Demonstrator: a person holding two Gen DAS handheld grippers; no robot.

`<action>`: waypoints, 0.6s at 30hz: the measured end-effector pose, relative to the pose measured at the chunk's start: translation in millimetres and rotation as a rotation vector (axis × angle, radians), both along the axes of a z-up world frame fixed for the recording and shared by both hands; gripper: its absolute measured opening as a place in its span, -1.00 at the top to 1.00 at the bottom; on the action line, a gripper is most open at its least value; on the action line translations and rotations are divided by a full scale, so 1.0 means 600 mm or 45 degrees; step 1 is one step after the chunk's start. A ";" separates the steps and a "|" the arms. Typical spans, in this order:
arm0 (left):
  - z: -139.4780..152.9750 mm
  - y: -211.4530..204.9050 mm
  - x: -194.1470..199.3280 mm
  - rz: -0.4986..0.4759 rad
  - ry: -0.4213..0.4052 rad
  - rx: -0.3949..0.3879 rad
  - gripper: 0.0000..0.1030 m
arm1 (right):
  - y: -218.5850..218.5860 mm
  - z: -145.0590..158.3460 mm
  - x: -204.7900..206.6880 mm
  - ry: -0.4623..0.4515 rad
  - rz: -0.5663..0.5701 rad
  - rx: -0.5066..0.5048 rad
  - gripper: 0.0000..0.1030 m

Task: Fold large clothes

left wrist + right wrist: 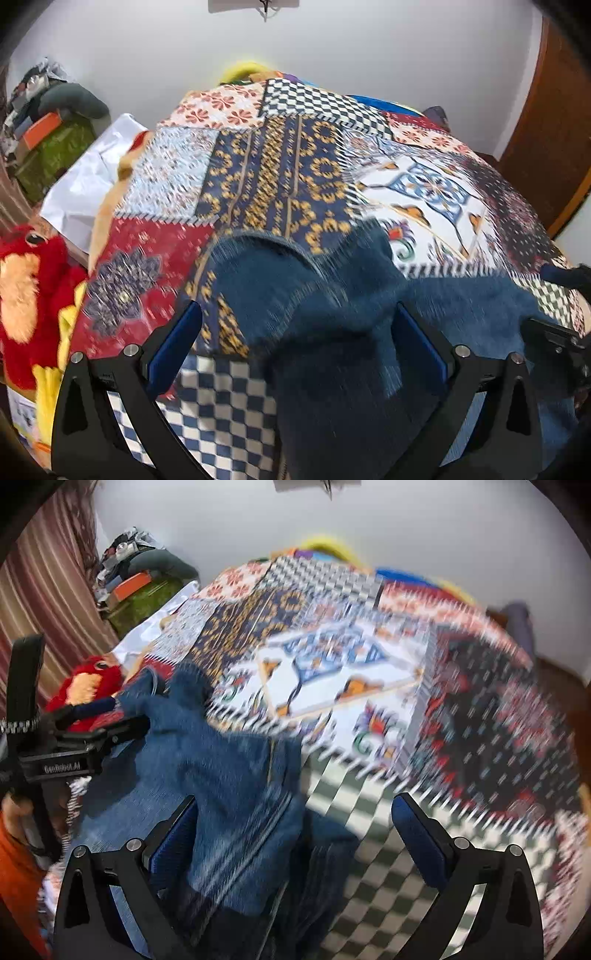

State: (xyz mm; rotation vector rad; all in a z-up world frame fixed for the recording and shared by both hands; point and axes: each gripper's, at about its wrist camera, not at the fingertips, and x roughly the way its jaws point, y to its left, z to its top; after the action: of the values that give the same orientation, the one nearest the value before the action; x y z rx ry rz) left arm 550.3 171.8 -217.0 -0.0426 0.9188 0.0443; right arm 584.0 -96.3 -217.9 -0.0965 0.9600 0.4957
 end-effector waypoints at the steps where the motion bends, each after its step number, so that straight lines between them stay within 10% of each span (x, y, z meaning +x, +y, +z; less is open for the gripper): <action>1: 0.006 0.002 0.003 0.012 -0.005 0.009 -1.00 | 0.005 0.009 0.001 -0.041 -0.010 -0.032 -0.95; 6: 0.059 0.000 -0.023 0.021 -0.086 0.053 -1.00 | 0.005 0.063 -0.009 -0.267 -0.142 -0.219 -0.94; 18: 0.108 -0.012 -0.181 -0.132 -0.125 0.018 -1.00 | -0.059 0.124 -0.103 0.016 -0.023 0.231 -0.95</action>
State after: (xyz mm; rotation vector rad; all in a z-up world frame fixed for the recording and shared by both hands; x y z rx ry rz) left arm 442.0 164.7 -152.4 0.0163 0.8214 -0.0473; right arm 522.4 -131.9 -143.6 0.0787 0.9236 0.5653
